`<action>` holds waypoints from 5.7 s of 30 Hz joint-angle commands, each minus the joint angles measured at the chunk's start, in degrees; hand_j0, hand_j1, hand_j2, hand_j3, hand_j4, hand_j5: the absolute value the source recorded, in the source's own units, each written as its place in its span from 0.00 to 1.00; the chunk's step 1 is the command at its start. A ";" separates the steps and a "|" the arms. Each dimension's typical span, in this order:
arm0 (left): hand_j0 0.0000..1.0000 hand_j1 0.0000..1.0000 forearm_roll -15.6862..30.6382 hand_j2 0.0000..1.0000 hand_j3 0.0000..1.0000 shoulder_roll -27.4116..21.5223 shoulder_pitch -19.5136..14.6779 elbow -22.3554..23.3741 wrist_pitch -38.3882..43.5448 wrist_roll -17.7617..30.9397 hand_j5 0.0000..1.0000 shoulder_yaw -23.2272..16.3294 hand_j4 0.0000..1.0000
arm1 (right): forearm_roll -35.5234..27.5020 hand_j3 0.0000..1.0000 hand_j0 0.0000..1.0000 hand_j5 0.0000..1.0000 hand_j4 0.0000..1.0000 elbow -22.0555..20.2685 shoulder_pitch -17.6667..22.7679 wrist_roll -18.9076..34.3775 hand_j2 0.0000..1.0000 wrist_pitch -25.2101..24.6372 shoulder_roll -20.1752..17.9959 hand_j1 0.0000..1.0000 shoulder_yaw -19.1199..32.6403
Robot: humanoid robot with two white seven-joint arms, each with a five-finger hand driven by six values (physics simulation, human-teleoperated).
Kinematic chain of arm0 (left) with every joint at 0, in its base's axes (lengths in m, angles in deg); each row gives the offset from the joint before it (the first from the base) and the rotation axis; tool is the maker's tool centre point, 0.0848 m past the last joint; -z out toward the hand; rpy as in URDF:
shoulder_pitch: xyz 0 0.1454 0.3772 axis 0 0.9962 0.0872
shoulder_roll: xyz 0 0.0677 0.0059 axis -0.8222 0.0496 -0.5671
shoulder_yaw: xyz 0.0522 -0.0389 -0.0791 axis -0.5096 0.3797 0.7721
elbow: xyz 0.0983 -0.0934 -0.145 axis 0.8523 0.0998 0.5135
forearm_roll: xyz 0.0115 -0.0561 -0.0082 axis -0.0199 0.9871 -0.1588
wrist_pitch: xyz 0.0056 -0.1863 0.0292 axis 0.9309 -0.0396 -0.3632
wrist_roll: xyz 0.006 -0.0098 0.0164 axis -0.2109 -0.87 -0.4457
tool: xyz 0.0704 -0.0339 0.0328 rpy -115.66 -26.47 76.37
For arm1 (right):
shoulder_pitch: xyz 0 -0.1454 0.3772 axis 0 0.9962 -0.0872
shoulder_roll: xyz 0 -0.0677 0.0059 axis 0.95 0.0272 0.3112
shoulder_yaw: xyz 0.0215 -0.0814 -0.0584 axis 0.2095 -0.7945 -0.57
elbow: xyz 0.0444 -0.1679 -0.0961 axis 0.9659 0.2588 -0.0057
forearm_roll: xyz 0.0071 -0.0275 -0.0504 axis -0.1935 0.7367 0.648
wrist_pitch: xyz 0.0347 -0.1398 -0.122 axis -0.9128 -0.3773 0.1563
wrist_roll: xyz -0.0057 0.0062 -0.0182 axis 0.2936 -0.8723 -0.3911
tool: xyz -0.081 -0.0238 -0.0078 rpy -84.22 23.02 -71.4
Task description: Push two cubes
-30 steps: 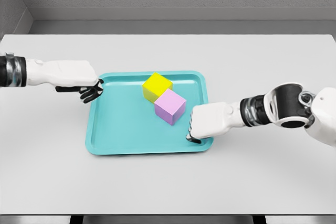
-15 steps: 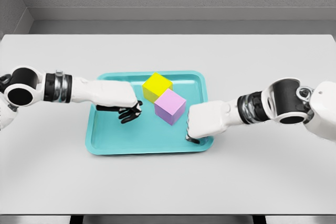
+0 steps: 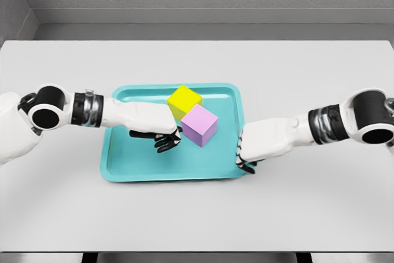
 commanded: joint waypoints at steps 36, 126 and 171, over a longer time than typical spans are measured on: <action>0.00 0.00 -0.99 0.00 0.00 6.12 1.85 10.28 0.15 -0.01 0.00 0.91 0.00 | -8.63 0.94 0.94 0.94 0.94 1.40 4.15 -0.01 0.94 -0.21 -13.17 0.94 17.91; 0.03 0.03 -0.55 0.03 0.03 -23.93 2.73 4.04 0.15 -7.15 0.03 6.54 0.03 | -8.45 1.00 1.00 1.00 1.00 0.08 2.30 -0.01 1.00 -0.21 -14.22 1.00 10.18; 0.46 0.46 -0.20 0.46 0.46 -30.79 4.49 2.46 0.15 -2.05 0.46 7.33 0.46 | -6.78 0.13 0.13 0.13 0.13 8.96 -8.24 -0.01 0.13 -0.21 9.24 0.13 -10.83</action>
